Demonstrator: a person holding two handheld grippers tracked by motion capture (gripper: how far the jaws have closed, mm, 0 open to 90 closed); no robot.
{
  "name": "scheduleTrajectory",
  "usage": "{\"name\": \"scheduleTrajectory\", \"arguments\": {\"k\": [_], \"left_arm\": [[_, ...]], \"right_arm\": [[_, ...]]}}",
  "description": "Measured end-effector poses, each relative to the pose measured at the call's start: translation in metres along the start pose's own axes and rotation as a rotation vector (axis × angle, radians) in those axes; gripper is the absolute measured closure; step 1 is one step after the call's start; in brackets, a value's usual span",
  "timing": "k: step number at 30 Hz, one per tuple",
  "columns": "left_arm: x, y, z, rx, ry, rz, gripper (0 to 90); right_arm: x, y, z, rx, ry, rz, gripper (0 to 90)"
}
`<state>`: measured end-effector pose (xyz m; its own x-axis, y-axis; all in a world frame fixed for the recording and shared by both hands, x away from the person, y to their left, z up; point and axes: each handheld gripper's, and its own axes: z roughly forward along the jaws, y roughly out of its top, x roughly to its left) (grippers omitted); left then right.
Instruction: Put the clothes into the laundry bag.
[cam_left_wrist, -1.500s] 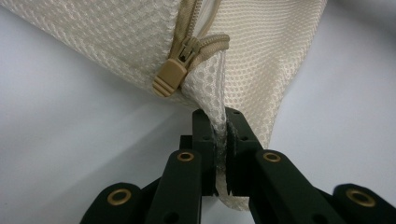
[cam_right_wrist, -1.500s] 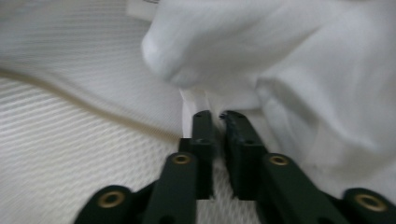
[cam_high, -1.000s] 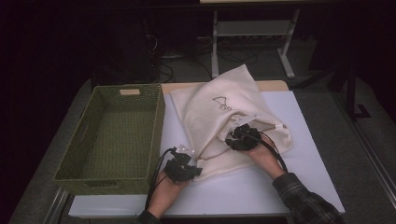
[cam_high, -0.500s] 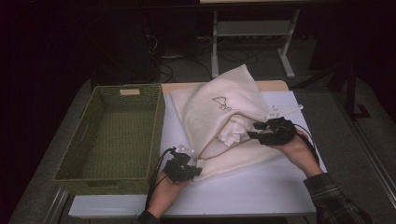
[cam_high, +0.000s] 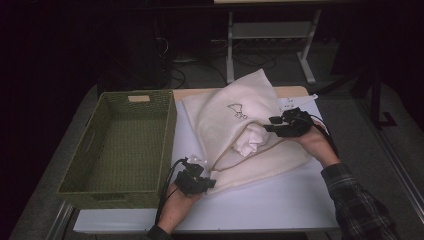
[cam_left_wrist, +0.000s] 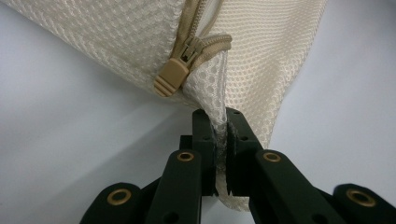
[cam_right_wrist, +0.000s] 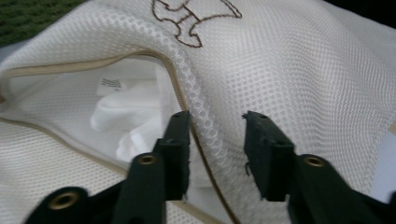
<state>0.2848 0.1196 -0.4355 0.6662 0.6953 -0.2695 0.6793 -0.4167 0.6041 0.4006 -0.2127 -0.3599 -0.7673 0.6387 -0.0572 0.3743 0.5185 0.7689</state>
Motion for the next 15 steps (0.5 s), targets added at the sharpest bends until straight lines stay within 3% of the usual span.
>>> {"name": "scheduleTrajectory", "arguments": {"k": [1,2,3,4,9,15], "left_arm": [[0.0,0.0,0.0,0.0,0.0,0.0,84.0],[0.0,0.0,0.0,-0.001,-0.001,-0.001,84.0],[0.0,0.0,-0.001,-0.004,-0.001,-0.001,84.1],[0.0,0.0,-0.002,-0.006,-0.001,0.002,84.1],[-0.001,-0.001,-0.004,-0.008,0.007,0.001,84.1],[-0.003,-0.001,-0.004,-0.003,0.008,0.003,84.1]], "right_arm": [[0.0,0.0,0.0,0.0,0.0,0.0,64.2],[-0.001,0.0,0.003,0.01,0.0,-0.001,70.5],[-0.001,-0.001,0.005,0.003,0.007,-0.011,82.3],[0.0,-0.001,0.004,0.002,0.01,-0.015,84.4],[0.011,-0.008,-0.021,-0.014,0.031,-0.035,86.2],[0.019,-0.034,-0.043,0.052,0.076,-0.052,86.4]]}}
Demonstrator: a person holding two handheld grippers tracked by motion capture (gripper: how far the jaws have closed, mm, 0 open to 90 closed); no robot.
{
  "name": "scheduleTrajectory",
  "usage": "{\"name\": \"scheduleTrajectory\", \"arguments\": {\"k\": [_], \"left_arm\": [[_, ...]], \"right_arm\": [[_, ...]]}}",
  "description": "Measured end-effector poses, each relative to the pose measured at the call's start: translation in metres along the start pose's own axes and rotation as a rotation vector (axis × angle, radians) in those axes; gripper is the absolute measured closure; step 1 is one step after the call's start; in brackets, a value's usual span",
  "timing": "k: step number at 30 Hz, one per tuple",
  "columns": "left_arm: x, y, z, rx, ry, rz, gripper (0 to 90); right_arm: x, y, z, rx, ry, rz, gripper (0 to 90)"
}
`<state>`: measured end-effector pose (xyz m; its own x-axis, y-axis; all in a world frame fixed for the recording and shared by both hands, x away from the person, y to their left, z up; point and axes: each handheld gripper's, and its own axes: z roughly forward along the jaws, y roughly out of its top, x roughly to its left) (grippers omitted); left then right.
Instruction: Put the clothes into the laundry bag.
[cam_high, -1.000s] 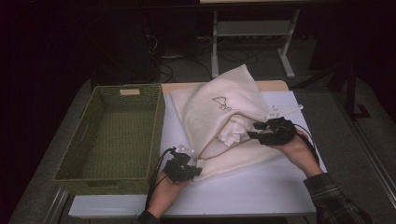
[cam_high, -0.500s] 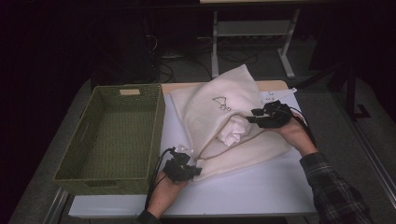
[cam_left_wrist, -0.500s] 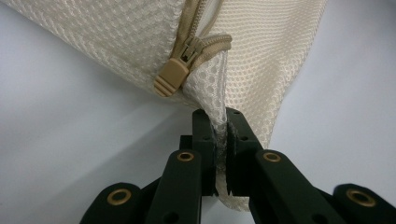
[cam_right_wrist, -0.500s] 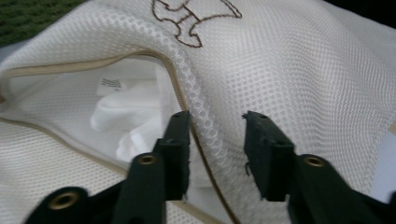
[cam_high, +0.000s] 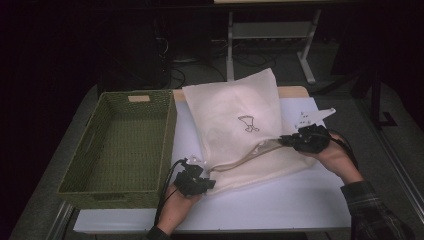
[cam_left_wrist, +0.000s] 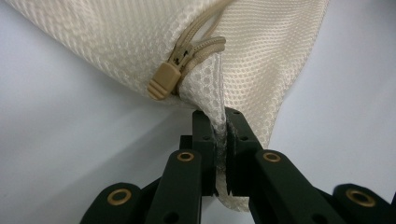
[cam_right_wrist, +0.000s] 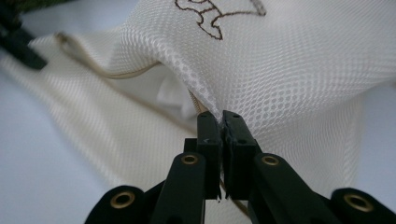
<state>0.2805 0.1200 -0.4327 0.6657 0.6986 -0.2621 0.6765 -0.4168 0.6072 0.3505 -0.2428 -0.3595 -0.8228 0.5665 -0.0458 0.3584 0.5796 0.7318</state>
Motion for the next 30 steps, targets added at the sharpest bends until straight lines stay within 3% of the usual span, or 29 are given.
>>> {"name": "scheduleTrajectory", "arguments": {"k": [3,7,11,13,15,17,19,21,24,26,30], "left_arm": [[0.0,0.0,0.001,0.008,-0.003,0.004,84.0],[0.001,-0.001,0.002,0.01,-0.006,0.004,84.0],[0.001,-0.001,0.004,0.012,-0.01,0.004,83.9],[0.001,-0.002,0.004,0.012,-0.011,0.004,83.8],[0.001,-0.002,0.003,0.013,-0.009,0.006,83.8],[0.001,-0.001,0.003,0.014,-0.008,0.009,83.8],[0.001,-0.001,0.003,0.012,-0.006,0.011,83.8],[0.001,-0.001,0.002,0.015,-0.003,0.019,83.8],[0.001,-0.001,0.002,0.012,-0.006,0.02,83.7],[0.001,0.0,0.002,0.013,-0.007,0.023,83.7],[0.001,0.0,0.003,0.022,-0.008,0.031,83.8]], "right_arm": [[0.003,-0.015,0.007,0.046,0.025,0.008,86.3],[0.001,-0.025,0.032,0.091,0.029,0.029,85.7],[-0.002,-0.029,0.066,0.137,-0.025,0.027,84.9],[-0.004,-0.03,0.075,0.144,-0.041,0.046,79.4],[-0.006,-0.03,0.069,0.124,-0.036,0.064,66.0],[-0.009,-0.029,0.052,0.065,-0.034,0.089,57.1],[-0.014,-0.032,0.024,-0.009,-0.069,0.124,52.2],[-0.022,-0.039,0.003,-0.045,-0.124,0.163,49.8],[-0.039,-0.056,-0.015,-0.046,-0.215,0.242,47.4],[-0.047,-0.068,-0.018,-0.043,-0.232,0.306,45.8],[-0.054,-0.081,-0.008,0.02,-0.227,0.339,45.1]]}}
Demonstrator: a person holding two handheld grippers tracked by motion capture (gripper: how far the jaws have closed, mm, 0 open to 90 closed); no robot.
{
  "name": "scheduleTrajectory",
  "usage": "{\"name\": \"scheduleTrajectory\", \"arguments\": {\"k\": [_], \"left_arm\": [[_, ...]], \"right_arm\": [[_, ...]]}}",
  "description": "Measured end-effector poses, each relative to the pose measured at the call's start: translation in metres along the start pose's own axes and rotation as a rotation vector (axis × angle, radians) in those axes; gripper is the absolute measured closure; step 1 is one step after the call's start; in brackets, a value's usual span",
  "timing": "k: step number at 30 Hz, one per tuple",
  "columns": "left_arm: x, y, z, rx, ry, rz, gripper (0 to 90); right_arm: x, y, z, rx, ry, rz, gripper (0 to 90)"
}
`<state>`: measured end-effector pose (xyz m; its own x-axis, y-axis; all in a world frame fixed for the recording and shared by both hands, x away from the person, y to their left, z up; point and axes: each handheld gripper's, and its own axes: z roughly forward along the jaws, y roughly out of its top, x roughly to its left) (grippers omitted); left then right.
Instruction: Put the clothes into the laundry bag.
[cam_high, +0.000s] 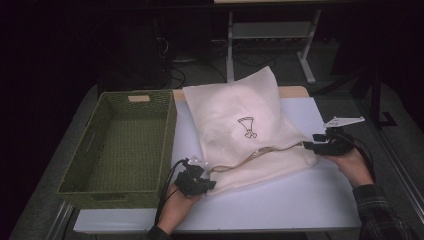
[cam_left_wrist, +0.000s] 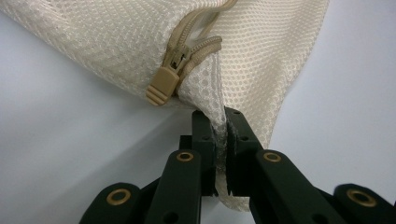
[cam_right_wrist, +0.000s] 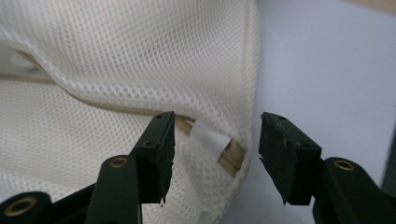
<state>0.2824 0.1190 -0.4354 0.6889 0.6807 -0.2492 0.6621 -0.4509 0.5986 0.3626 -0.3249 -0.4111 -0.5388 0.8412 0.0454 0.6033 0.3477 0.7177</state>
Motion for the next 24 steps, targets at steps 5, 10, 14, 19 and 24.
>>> {"name": "scheduleTrajectory", "arguments": {"k": [5,10,14,19,24], "left_arm": [[0.0,0.0,0.0,-0.001,0.004,0.0,83.9],[-0.001,0.0,0.0,-0.009,0.015,-0.002,84.1],[-0.002,0.001,0.001,-0.007,0.029,0.003,84.2],[-0.002,0.0,0.001,-0.007,0.045,0.005,84.1],[-0.001,0.0,0.001,-0.009,0.052,0.002,84.0]], "right_arm": [[-0.005,-0.008,0.018,0.113,0.025,0.037,45.2],[-0.004,-0.012,0.018,0.118,0.038,0.027,71.5],[0.001,-0.014,0.01,0.129,0.027,0.014,79.4],[0.009,-0.027,-0.007,0.136,0.032,0.02,81.0],[0.027,-0.044,-0.025,0.158,0.029,0.0,81.3]]}}
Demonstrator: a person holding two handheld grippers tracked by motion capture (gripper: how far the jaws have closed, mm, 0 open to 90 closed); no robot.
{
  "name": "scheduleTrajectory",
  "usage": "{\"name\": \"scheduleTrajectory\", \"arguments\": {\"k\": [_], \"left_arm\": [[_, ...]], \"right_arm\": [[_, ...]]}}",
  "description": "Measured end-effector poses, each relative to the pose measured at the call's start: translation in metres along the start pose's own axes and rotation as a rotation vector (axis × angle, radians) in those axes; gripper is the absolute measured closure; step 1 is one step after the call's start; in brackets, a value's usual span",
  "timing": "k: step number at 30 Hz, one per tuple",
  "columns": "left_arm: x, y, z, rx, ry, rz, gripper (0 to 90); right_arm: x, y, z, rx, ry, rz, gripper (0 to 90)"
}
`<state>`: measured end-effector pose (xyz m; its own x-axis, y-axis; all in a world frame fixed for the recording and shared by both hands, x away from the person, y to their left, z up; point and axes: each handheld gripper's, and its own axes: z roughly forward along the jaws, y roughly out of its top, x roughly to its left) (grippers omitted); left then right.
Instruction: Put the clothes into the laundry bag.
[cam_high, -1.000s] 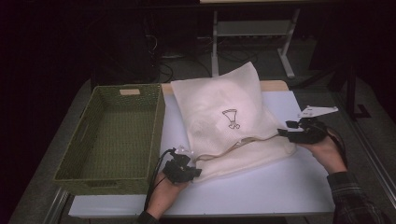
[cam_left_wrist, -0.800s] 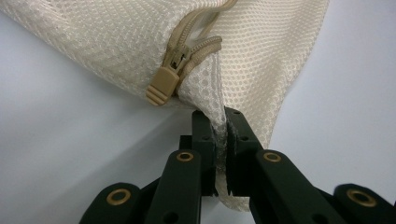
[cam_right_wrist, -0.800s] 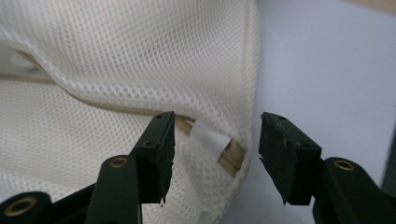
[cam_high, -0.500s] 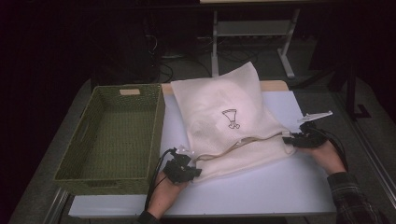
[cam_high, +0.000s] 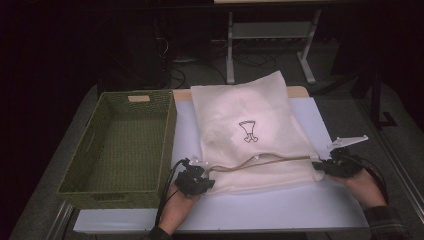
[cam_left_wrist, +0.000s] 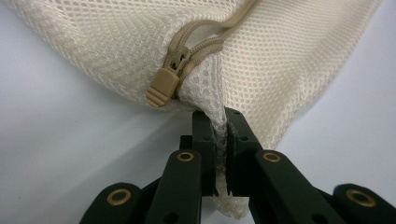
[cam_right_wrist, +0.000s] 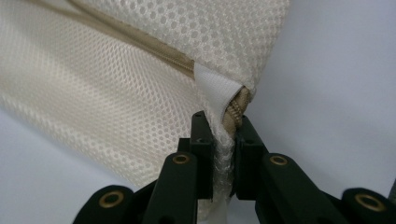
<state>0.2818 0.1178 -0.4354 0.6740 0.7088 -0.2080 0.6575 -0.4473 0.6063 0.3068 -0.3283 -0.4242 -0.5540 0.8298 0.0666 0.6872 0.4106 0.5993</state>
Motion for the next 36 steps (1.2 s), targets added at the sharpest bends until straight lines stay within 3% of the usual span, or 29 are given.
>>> {"name": "scheduleTrajectory", "arguments": {"k": [11,14,16,19,22,27,31,33,34,36], "left_arm": [[-0.001,0.0,-0.004,0.005,0.026,0.017,83.7],[0.0,0.0,-0.004,0.007,0.026,0.021,83.0],[0.0,-0.001,-0.004,0.01,0.026,0.02,80.8],[-0.001,-0.002,-0.001,0.011,0.029,0.014,63.4],[-0.004,-0.002,-0.001,0.009,0.021,0.023,47.8],[-0.007,-0.003,-0.003,-0.027,0.021,0.028,29.8],[-0.009,-0.008,-0.005,-0.037,0.001,0.052,17.4],[-0.01,-0.011,-0.005,-0.046,0.002,0.053,15.4],[-0.011,-0.014,-0.007,-0.049,0.0,0.068,13.6],[-0.013,-0.017,-0.009,-0.058,-0.004,0.072,13.4]], "right_arm": [[0.03,-0.035,-0.016,0.016,0.023,-0.034,79.3],[0.027,-0.034,-0.017,-0.007,0.025,-0.03,69.4],[0.026,-0.034,-0.017,-0.026,0.01,-0.032,55.1],[0.024,-0.034,-0.018,-0.066,-0.002,-0.022,39.0],[0.023,-0.032,-0.018,-0.09,0.011,-0.025,30.2],[0.029,-0.024,-0.02,-0.13,0.035,-0.091,28.9],[0.033,-0.015,-0.025,-0.168,0.061,-0.114,29.8],[0.034,-0.012,-0.025,-0.178,0.073,-0.119,30.5],[0.036,-0.004,-0.026,-0.206,0.122,-0.127,31.7],[0.04,0.003,-0.025,-0.212,0.136,-0.15,31.9]]}}
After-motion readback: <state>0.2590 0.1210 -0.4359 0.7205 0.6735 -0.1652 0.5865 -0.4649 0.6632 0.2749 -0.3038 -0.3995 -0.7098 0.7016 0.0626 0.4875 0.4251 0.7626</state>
